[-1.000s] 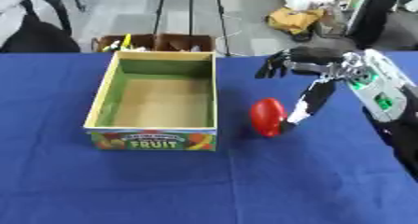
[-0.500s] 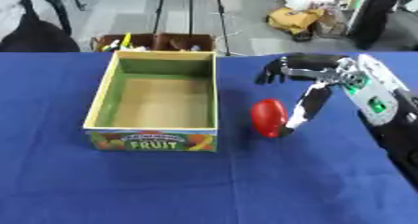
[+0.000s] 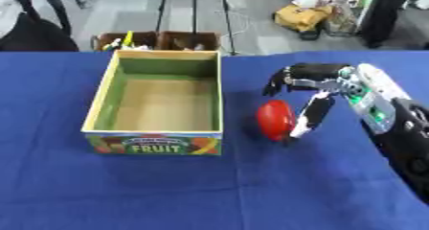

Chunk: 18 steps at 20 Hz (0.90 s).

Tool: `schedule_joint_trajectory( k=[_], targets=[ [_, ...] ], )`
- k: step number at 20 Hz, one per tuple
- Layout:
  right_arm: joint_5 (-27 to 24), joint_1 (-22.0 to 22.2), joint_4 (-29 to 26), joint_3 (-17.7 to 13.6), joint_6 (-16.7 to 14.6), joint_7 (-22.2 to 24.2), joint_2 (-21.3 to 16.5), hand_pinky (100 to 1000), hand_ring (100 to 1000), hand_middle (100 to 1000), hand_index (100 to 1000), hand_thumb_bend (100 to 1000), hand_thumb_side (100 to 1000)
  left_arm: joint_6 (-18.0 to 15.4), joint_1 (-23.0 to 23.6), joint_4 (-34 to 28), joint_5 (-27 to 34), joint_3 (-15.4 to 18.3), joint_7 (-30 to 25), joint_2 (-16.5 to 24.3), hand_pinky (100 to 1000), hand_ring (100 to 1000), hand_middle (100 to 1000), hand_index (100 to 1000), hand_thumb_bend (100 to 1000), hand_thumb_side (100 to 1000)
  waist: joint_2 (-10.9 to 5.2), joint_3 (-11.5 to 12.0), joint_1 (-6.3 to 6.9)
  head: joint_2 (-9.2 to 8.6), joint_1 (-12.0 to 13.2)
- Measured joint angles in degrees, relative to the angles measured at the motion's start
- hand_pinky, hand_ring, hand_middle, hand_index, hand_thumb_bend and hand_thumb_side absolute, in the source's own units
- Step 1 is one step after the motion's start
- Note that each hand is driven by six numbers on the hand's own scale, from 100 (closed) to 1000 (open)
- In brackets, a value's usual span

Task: Pick up objects on the table and place them in the box.

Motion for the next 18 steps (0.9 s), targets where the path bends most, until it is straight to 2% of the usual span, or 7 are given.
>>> schedule_joint_trajectory(
  k=[10, 18],
  targets=[
    [1.29, 0.54, 0.15, 0.29, 2.03, -2.90, 0.76, 569, 682, 557, 738, 831, 601, 0.12, -0.08, 0.00, -0.13, 0.00, -0.13, -0.40, 100, 177, 489, 340, 100, 759, 0.17, -0.01, -0.13, 0.05, 0.12],
    [0.21, 3.07, -2.01, 0.67, 3.05, -3.87, -0.54, 546, 665, 526, 698, 767, 543, 0.23, -0.12, 0.00, -0.49, 0.00, -0.24, -0.47, 100, 177, 489, 339, 100, 759, 0.44, -0.04, -0.23, 0.06, 0.46]
  ],
)
